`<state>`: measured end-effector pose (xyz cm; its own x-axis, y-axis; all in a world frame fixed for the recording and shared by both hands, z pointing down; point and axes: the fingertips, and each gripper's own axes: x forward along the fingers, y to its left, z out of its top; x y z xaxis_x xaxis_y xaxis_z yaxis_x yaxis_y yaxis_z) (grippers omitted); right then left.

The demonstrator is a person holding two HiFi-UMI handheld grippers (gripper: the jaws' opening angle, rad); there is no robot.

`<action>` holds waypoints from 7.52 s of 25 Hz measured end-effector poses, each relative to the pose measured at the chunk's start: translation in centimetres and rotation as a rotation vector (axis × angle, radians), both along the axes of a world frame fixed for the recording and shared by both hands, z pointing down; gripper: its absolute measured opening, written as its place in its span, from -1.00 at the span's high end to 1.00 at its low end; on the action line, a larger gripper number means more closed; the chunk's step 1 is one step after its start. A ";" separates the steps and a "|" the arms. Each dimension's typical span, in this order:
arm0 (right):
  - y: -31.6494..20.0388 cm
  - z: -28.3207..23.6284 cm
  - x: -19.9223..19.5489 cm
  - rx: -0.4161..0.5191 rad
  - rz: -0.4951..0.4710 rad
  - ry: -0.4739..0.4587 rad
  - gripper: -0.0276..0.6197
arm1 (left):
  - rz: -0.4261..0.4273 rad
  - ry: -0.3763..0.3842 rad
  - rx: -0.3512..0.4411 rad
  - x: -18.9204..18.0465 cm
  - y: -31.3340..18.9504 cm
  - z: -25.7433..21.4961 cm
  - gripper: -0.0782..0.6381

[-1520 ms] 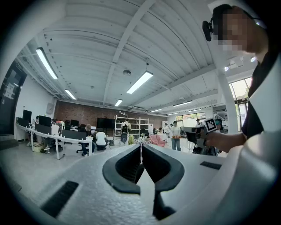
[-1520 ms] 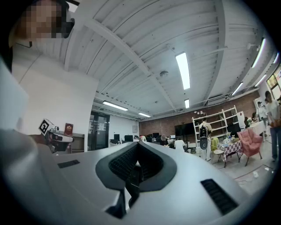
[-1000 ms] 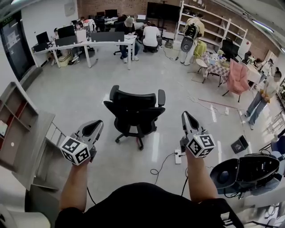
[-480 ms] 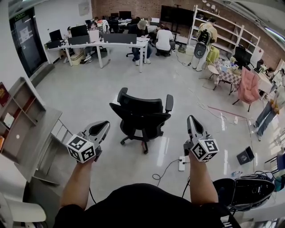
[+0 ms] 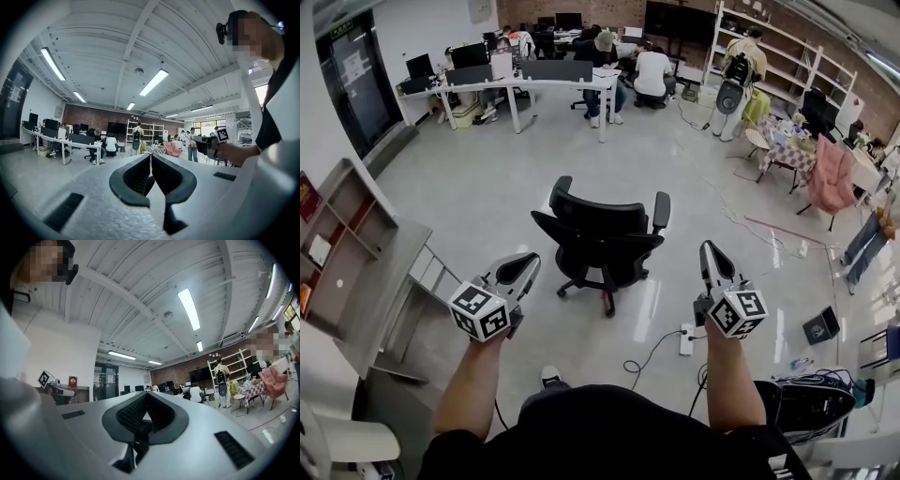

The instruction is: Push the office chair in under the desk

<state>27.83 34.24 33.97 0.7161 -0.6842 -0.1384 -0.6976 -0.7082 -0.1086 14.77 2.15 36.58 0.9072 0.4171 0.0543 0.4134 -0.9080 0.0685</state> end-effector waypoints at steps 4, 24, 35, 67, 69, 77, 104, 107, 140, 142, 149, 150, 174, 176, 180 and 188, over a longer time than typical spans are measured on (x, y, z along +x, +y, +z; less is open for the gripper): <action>-0.7 0.2 0.3 0.004 -0.013 -0.005 0.89 | -0.008 -0.001 -0.016 1.1 -0.6 0.2 0.71; -7.3 0.2 4.3 -0.024 0.072 0.003 0.88 | 0.088 -0.009 -0.019 8.2 -8.9 2.2 0.71; -12.6 0.8 9.0 -0.056 0.126 -0.019 0.89 | 0.159 -0.034 -0.058 14.7 -13.8 3.0 0.71; -24.0 -0.2 14.3 -0.092 0.271 -0.036 0.88 | 0.316 -0.050 -0.078 25.1 -24.8 3.6 0.71; -23.7 -0.3 14.5 -0.088 0.283 -0.036 0.88 | 0.325 -0.056 -0.070 25.4 -24.7 3.7 0.71; -23.0 0.3 15.7 -0.083 0.281 -0.044 0.88 | 0.308 -0.077 -0.053 26.8 -25.0 4.4 0.71; -14.2 -1.0 23.0 -0.066 0.188 -0.042 0.88 | 0.134 -0.100 0.074 29.2 -19.3 4.5 0.71; -14.1 -0.4 23.6 -0.092 0.179 -0.063 0.88 | 0.113 -0.126 0.100 29.5 -19.4 5.2 0.71; -13.9 12.9 26.4 -0.557 0.002 -0.390 0.38 | 0.426 -0.498 0.671 30.3 -14.0 19.3 0.06; -14.2 14.0 26.1 -0.569 -0.018 -0.409 0.38 | 0.469 -0.505 0.662 30.0 -13.4 20.2 0.04; -13.8 16.6 25.3 -0.598 -0.076 -0.476 0.30 | 0.533 -0.546 0.738 29.7 -13.2 23.2 -0.07; -13.6 16.9 25.3 -0.600 -0.081 -0.486 0.30 | 0.535 -0.555 0.750 29.7 -13.3 23.7 -0.10; -13.7 30.9 22.6 -0.963 -0.355 -0.632 0.01 | 0.612 -0.719 1.048 29.8 -14.8 33.6 -0.21; -13.8 32.1 22.3 -1.006 -0.385 -0.635 0.00 | 0.620 -0.728 1.036 29.9 -14.6 33.9 -0.21; -14.1 33.9 21.8 -1.086 -0.430 -0.631 -0.01 | 0.633 -0.744 1.059 30.0 -14.9 35.0 -0.21; -13.9 37.1 22.6 -1.293 -0.491 -0.519 -0.01 | 0.665 -0.760 1.108 30.2 -15.1 36.8 -0.22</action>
